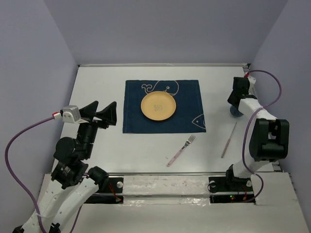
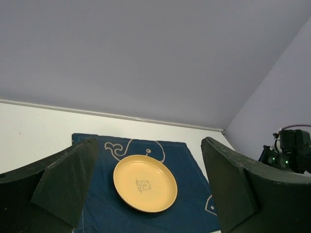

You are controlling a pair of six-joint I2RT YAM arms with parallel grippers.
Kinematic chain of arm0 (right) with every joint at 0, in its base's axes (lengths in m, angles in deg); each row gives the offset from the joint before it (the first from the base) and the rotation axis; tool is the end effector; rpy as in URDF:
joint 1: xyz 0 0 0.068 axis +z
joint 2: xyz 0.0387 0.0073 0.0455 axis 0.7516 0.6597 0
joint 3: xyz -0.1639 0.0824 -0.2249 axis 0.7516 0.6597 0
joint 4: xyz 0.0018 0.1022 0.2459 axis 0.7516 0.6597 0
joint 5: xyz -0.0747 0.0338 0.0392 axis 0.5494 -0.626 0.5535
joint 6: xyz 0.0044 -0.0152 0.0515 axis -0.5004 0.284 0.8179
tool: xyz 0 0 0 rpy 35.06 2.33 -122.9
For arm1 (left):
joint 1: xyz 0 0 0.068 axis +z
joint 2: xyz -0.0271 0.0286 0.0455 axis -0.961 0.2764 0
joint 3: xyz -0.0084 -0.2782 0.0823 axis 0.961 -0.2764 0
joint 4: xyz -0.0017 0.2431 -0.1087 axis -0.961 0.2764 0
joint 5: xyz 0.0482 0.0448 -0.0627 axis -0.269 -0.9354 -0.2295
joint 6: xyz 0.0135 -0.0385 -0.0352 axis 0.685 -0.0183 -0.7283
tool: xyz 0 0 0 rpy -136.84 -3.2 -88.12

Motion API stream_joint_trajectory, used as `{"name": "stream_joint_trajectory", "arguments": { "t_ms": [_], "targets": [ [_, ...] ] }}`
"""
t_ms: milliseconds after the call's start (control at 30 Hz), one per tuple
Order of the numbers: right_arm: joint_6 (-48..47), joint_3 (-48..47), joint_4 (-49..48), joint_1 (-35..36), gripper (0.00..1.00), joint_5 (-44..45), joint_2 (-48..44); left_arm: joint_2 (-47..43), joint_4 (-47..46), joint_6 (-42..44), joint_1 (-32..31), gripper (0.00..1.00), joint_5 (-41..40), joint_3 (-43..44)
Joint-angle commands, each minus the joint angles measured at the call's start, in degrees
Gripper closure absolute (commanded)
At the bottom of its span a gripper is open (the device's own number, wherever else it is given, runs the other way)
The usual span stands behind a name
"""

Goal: Set the dinner table for one person

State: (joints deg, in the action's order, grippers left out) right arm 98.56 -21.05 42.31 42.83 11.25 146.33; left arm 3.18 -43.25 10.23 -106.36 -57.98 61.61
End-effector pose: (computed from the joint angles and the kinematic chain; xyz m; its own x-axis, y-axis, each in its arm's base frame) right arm 0.3550 -0.0501 0.2404 -0.5207 0.3777 -0.7656 0.5823 0.8130 0.0050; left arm 0.0628 -0.0279 0.3980 0.2735 -0.4487 -0.8508 0.3750 0.8643 -0.3353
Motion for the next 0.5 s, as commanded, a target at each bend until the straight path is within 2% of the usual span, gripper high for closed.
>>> {"name": "stream_joint_trajectory", "arguments": {
  "t_ms": [0, 167, 233, 267, 467],
  "targets": [
    [-7.25, -7.13, -3.45, 10.88, 1.00, -0.67, -4.75, 1.04, -3.36, 0.31, 0.15, 0.01, 0.52, -0.28],
    [-11.83, -16.72, -0.36, 20.11, 1.00, -5.60, 2.62, 1.65, -3.27, 0.49, 0.23, 0.01, 0.25, -0.37],
    [-13.41, -23.11, 0.95, 22.57, 1.00, -6.65, 8.84, 1.57, -3.27, 0.49, 0.23, 0.01, 0.25, -0.28],
    [-14.03, -23.15, 0.96, 22.59, 1.00, -6.84, 8.88, 1.48, -3.18, 0.57, 0.23, 0.01, 0.25, -0.28],
    [-17.46, -37.81, 6.39, 25.14, 1.00, -7.62, 20.82, 1.83, -3.44, 0.31, 0.23, 0.01, 0.25, -0.28]
  ]
}}
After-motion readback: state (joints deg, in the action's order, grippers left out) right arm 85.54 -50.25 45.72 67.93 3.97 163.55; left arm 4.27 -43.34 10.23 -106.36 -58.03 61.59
